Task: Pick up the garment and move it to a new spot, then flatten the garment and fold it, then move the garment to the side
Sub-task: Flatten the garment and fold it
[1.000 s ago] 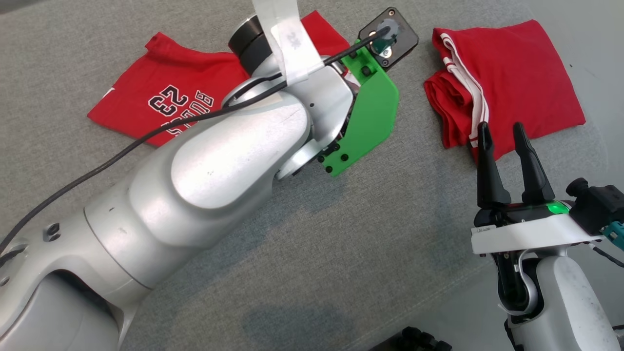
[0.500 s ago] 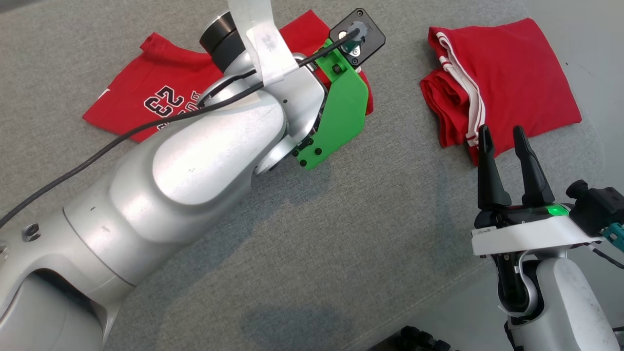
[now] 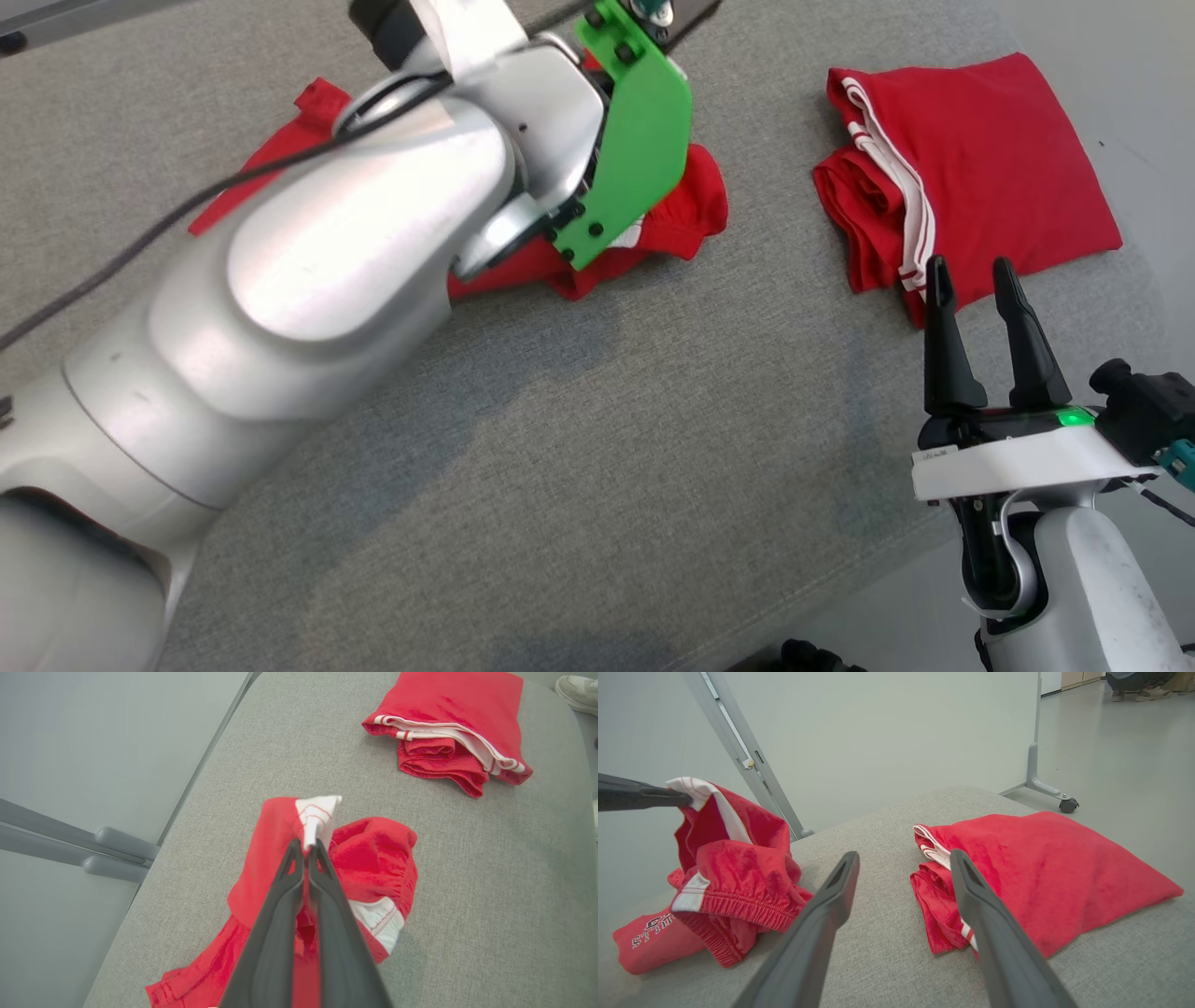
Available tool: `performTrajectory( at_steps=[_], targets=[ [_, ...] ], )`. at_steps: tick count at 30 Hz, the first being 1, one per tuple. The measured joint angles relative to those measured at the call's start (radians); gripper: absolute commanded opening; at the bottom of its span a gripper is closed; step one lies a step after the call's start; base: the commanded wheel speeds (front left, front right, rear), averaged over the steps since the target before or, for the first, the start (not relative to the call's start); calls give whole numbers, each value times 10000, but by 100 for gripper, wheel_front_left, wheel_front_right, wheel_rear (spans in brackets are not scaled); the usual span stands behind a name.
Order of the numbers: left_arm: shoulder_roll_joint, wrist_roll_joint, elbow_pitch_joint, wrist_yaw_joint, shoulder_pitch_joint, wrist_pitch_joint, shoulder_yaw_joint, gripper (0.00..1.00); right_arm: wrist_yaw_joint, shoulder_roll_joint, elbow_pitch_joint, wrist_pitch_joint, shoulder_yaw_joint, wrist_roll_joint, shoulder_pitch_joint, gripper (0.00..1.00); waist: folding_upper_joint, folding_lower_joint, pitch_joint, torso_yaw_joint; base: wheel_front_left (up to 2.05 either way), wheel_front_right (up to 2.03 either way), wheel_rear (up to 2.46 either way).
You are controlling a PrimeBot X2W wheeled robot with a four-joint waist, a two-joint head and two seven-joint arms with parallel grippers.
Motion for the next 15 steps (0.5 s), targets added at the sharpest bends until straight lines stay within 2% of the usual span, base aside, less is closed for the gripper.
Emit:
performTrajectory(
  at_steps=[7, 12, 15],
  targets=[
    [890, -462, -313, -121, -1330, 1078, 752, 0, 0, 4, 2, 0, -92, -257, 143, 100, 0, 0, -381, 372, 0, 0, 0],
    [1538, -1085, -802, -261, -2070, 2573, 999, 0, 0, 6, 61, 0, -86, -439, 397, 100, 0, 0, -722, 750, 0, 0, 0],
    [1864, -1708, -1300, -395, -2357, 3948, 947, 0, 0, 8, 123, 0, -79, -499, 582, 100, 0, 0, -968, 1004, 0, 0, 0]
  ],
)
